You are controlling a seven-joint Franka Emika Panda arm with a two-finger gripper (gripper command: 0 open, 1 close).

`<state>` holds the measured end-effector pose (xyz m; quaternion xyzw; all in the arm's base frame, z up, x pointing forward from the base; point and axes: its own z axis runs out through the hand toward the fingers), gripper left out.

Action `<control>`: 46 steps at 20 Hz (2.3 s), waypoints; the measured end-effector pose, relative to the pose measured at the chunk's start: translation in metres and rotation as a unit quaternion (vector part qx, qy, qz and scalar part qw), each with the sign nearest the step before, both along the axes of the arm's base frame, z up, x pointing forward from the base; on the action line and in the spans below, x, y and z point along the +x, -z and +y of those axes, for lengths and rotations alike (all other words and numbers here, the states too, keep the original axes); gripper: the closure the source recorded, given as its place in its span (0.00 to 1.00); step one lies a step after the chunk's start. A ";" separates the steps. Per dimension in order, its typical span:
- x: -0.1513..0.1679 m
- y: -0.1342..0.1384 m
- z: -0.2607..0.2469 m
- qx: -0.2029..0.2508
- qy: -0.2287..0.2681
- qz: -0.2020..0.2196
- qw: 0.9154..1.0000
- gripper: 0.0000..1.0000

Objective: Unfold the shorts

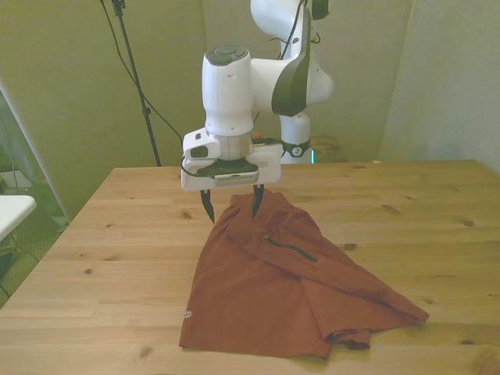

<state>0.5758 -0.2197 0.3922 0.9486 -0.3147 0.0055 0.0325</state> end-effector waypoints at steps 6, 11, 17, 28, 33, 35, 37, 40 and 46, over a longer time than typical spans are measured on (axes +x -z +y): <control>0.012 0.009 -0.002 0.014 0.001 -0.009 1.000 0.00; 0.014 0.018 0.001 0.021 -0.001 -0.005 1.000 1.00; 0.018 0.024 0.010 0.032 -0.002 -0.006 0.999 1.00; 0.017 0.039 0.011 0.036 -0.001 0.007 0.999 1.00; 0.018 0.038 0.012 0.038 0.000 0.007 0.999 1.00; 0.018 0.037 0.013 0.040 -0.001 0.010 0.999 1.00; 0.019 0.036 0.015 0.041 -0.003 0.014 0.999 1.00; 0.019 0.031 0.017 0.044 -0.004 0.019 0.999 1.00; 0.020 -0.006 0.037 0.045 -0.018 -0.006 0.999 1.00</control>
